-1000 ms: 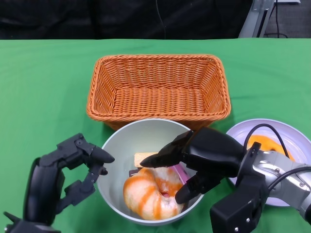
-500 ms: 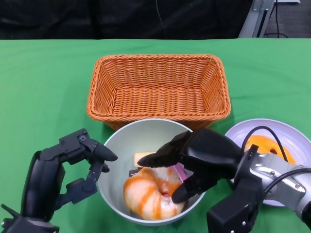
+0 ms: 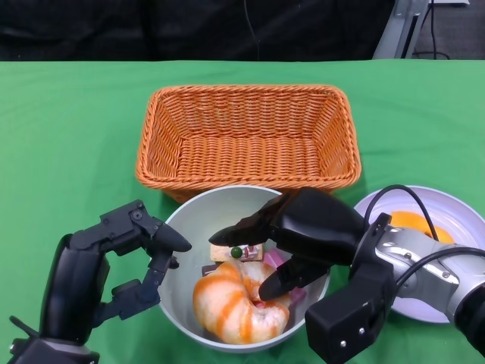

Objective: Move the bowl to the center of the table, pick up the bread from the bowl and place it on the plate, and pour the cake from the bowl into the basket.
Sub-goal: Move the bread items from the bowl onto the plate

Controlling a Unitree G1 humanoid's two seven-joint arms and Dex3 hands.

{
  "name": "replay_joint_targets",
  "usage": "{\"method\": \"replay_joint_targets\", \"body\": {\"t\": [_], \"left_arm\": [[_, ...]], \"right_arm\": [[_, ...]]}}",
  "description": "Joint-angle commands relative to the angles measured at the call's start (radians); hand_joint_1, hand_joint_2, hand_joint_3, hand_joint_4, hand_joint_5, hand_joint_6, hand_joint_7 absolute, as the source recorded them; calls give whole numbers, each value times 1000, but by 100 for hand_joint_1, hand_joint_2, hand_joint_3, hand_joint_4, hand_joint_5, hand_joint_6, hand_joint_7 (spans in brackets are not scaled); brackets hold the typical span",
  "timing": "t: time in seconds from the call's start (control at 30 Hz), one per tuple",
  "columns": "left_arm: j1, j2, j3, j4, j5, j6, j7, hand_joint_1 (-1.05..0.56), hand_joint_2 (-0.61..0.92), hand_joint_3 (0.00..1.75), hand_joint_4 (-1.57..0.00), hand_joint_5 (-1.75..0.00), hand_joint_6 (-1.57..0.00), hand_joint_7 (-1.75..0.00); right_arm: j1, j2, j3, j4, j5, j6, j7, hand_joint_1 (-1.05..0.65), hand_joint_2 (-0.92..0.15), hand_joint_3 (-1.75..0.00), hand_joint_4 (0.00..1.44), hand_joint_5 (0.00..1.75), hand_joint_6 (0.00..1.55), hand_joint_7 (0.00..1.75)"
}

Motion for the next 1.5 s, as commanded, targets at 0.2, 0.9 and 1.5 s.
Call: {"method": "replay_joint_targets", "body": {"t": [0.2, 0.9, 1.5], "left_arm": [[-5, -9, 7, -19, 18, -30, 28, -6, 62, 89, -78, -146, -77, -122], [-7, -7, 75, -66, 24, -7, 97, -8, 72, 74, -74, -143, -76, -114], [-45, 7, 197, -20, -43, -6, 123, -3, 69, 85, -74, -140, -82, -103]], "right_arm": [[-40, 16, 51, 72, -41, -8, -65, -77, -88, 0, 82, 3, 65, 1], [-57, 54, 148, 142, -100, -12, -156, -78, -90, -2, 74, 0, 61, 3], [-52, 65, 215, 137, -171, 58, -258, -77, -92, -2, 76, 1, 63, 1]]}}
